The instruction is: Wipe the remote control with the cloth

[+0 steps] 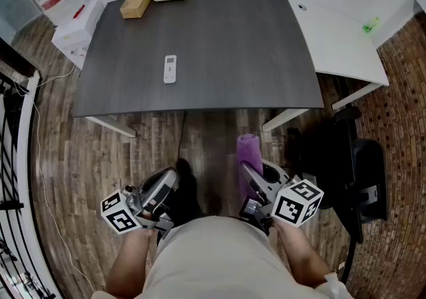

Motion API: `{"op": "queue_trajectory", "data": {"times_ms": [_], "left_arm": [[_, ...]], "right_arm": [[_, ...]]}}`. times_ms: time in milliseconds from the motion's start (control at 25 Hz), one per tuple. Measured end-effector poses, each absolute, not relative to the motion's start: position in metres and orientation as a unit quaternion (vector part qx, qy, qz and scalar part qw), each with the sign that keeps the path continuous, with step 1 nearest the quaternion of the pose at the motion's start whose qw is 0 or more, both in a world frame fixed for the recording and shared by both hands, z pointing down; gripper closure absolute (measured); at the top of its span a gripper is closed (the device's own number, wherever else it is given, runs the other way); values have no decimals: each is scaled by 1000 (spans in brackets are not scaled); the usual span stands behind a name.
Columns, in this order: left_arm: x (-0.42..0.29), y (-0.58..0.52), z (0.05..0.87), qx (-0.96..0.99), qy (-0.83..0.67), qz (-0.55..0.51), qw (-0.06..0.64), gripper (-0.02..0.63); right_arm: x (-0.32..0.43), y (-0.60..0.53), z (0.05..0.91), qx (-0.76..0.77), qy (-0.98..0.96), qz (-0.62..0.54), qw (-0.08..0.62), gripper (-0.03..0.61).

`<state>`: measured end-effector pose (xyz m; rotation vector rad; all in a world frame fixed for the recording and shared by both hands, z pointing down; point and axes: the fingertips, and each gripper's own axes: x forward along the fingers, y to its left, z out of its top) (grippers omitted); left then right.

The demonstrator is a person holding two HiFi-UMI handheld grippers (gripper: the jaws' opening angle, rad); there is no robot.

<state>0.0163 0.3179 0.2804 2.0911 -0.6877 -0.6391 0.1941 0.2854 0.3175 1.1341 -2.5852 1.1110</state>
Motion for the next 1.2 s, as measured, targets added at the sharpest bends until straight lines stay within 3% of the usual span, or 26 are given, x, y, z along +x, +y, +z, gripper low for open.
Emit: {"op": "queue_trajectory", "data": {"times_ms": [600,760,920,1200], "left_arm": [[-81,150,312,822,-327,-202,421,604],[-88,129,342,818,-359,-131,429,518],[-83,116,388,824,-408,-3,394,429],[-59,72,470,781,-490,170,348,341]], "right_arm": [[126,142,327,429,-834,327,118,492],[119,121,339,435,-829,314,156,492],[118,92,362,424,-830,299,205,492],[124,34,424,372,-837,266,301,492]]}}
